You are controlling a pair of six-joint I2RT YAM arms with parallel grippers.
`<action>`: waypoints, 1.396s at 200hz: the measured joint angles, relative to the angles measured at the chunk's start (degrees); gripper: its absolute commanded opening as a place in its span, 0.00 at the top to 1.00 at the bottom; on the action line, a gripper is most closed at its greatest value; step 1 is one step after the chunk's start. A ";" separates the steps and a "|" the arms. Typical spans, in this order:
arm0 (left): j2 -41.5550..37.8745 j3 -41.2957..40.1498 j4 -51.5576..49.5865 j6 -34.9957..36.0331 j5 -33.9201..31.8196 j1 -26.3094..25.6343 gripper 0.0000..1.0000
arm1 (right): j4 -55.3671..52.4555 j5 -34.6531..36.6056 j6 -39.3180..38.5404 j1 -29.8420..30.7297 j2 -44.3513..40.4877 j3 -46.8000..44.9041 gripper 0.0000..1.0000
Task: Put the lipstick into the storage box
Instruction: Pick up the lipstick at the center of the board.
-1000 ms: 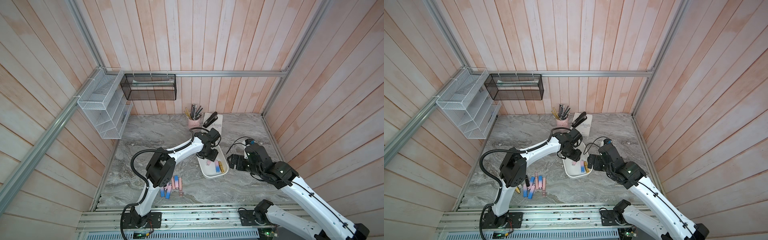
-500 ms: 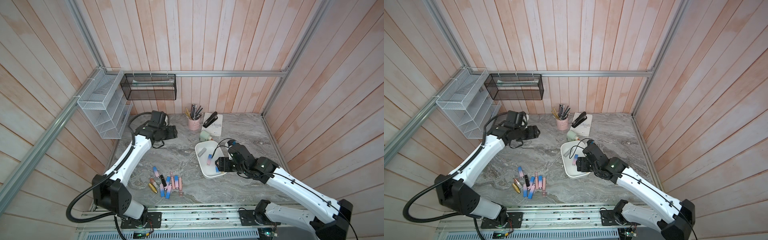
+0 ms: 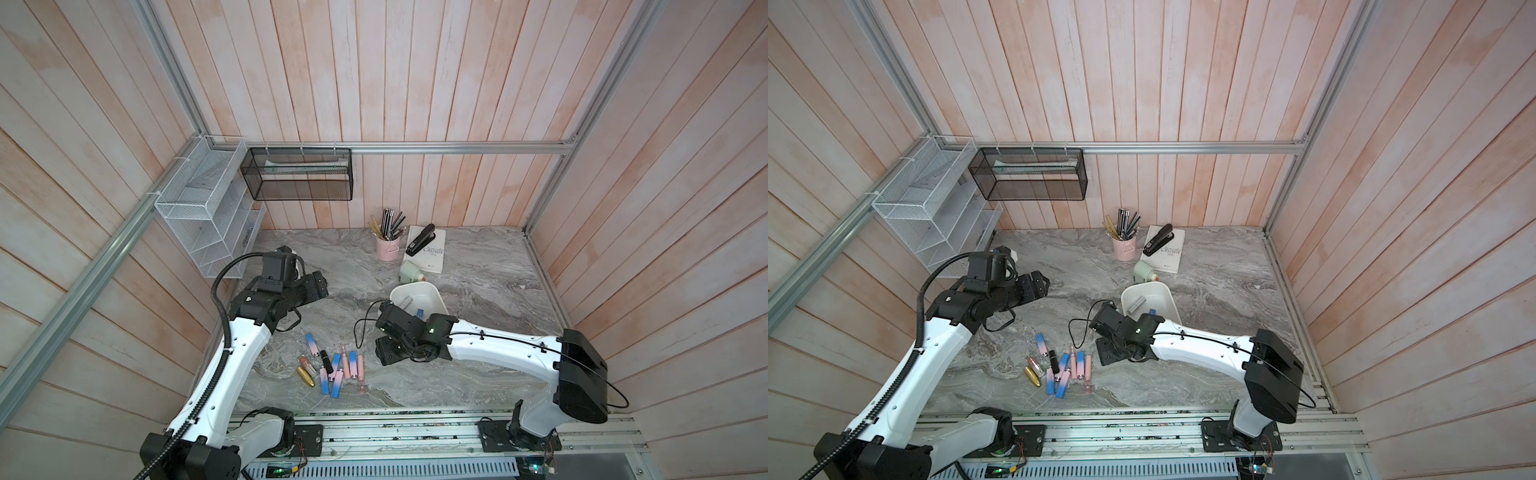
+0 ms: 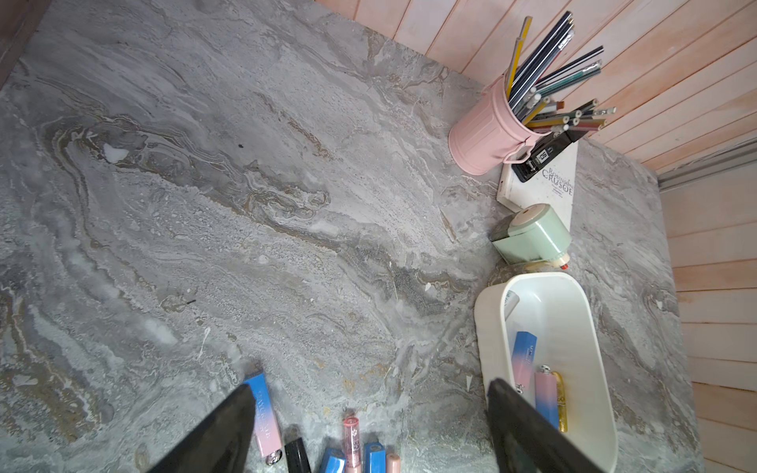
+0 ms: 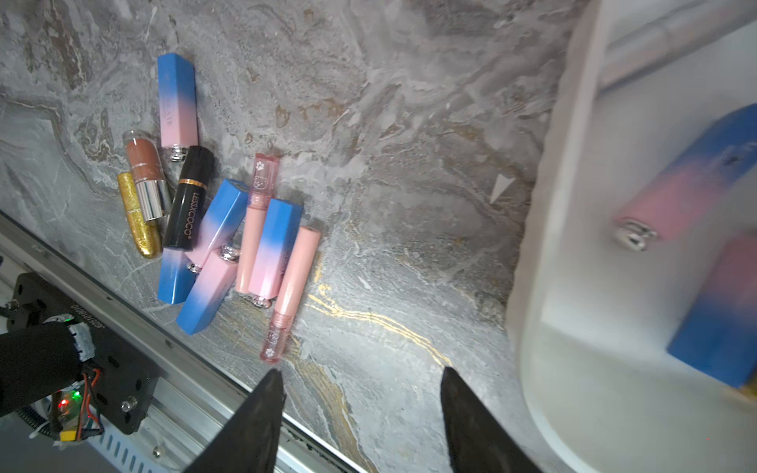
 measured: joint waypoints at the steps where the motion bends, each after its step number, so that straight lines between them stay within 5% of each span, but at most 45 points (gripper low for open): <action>1: -0.17 -0.07 -0.02 -0.04 -0.04 0.02 0.09 | 0.07 -0.04 0.00 0.11 0.26 0.11 0.39; 142: -5.68 -2.47 -2.56 -1.29 -2.16 1.01 0.08 | 4.52 -7.32 0.17 4.92 14.12 4.20 0.50; 279: -7.50 -2.47 -4.46 -1.27 -3.50 1.11 0.07 | 3.65 -6.40 0.13 4.68 19.93 7.50 0.66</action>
